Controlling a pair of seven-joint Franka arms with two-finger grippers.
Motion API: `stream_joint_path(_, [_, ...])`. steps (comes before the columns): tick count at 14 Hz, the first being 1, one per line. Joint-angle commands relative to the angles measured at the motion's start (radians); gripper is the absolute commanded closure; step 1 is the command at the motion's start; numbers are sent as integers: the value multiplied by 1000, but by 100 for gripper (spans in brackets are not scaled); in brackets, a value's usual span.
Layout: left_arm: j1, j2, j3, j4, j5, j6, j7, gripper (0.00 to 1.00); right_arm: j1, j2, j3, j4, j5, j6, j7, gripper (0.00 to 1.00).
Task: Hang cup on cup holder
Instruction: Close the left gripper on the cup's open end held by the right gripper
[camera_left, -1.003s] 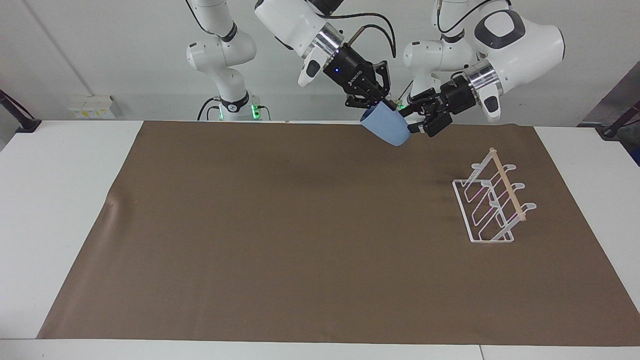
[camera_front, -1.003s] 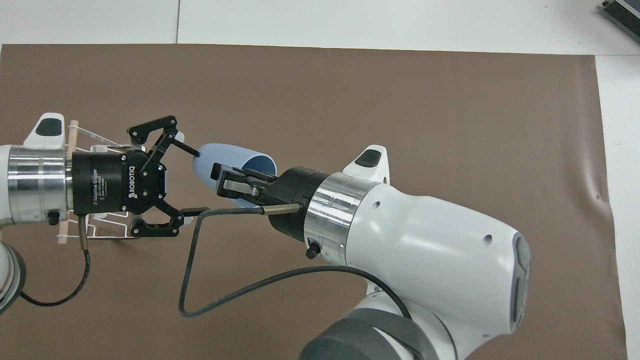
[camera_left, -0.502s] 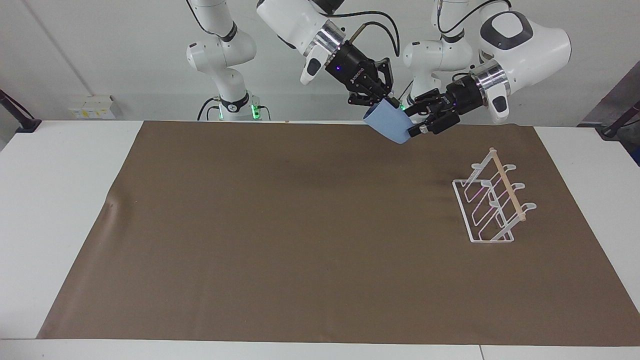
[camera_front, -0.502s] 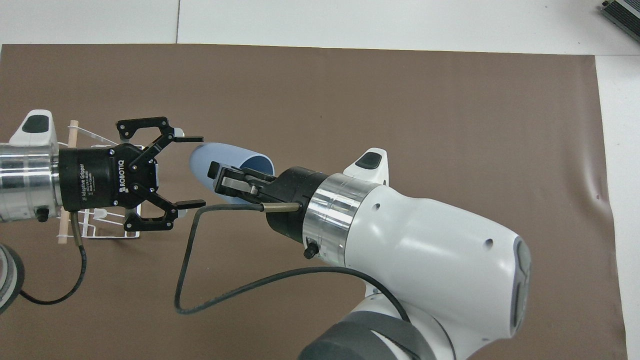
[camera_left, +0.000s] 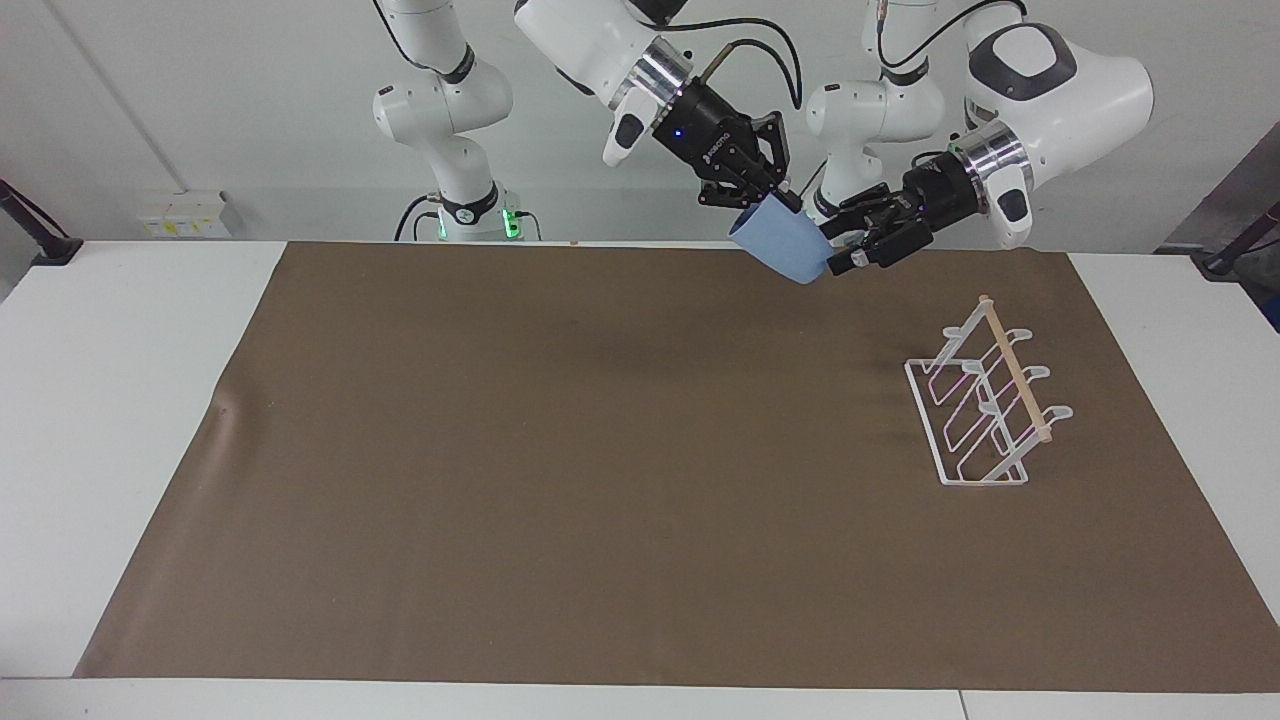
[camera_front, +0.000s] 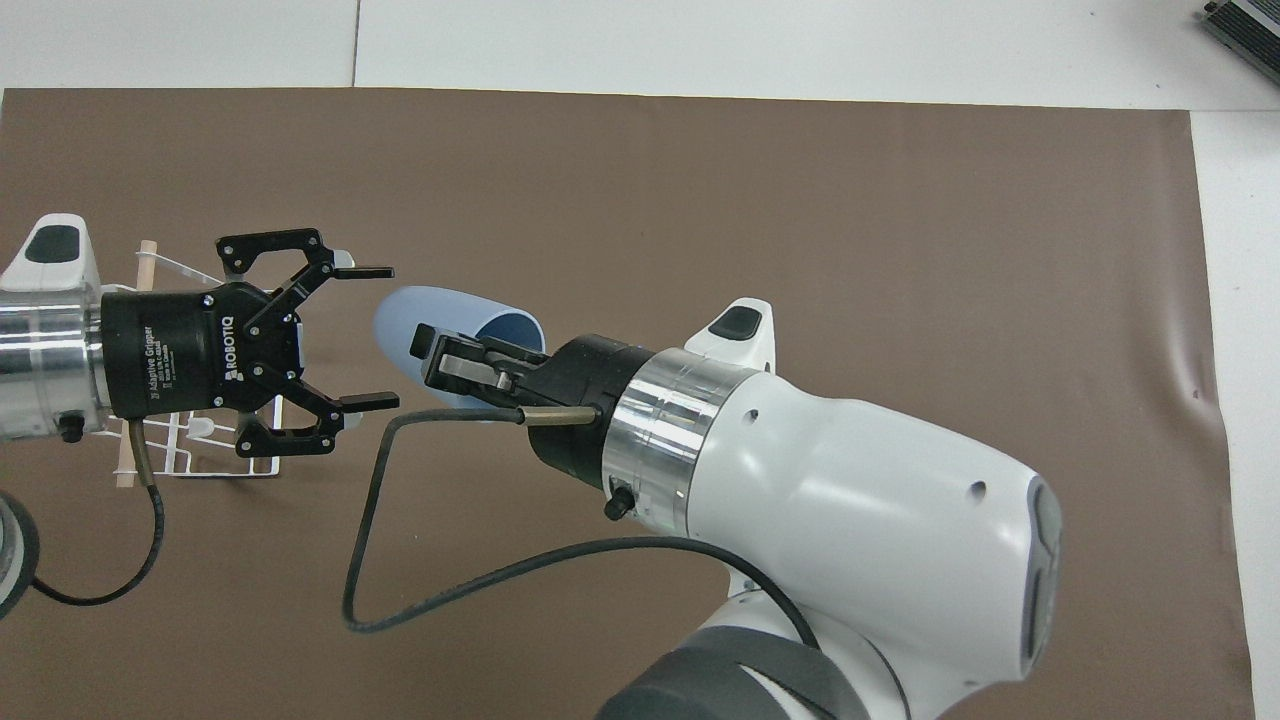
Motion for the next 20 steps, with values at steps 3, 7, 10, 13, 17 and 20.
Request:
stream_joint_path(3, [-26,8,7,-4,-26,33,79,0,1,-8,2,-1,25,13,12,100])
stream_joint_path(7, [-28,12,7,4,-83,44,77,6,1,-8,2,-2,25,12,12,100])
stream_joint_path(10, [-48,12,7,2,-83,76,80,21,1,-8,2,-2,25,12,12,100])
stream_joint_path(13, [-48,12,7,-4,-81,75,103,31,1,-8,2,-2,25,12,13,100])
stream_joint_path(17, [-49,12,7,-2,-83,66,103,100,1,-10,2,-2,25,10,22,100])
stream_joint_path(20, [-48,12,8,-1,-80,61,105,100,1,-10,2,-2,25,9,22,100])
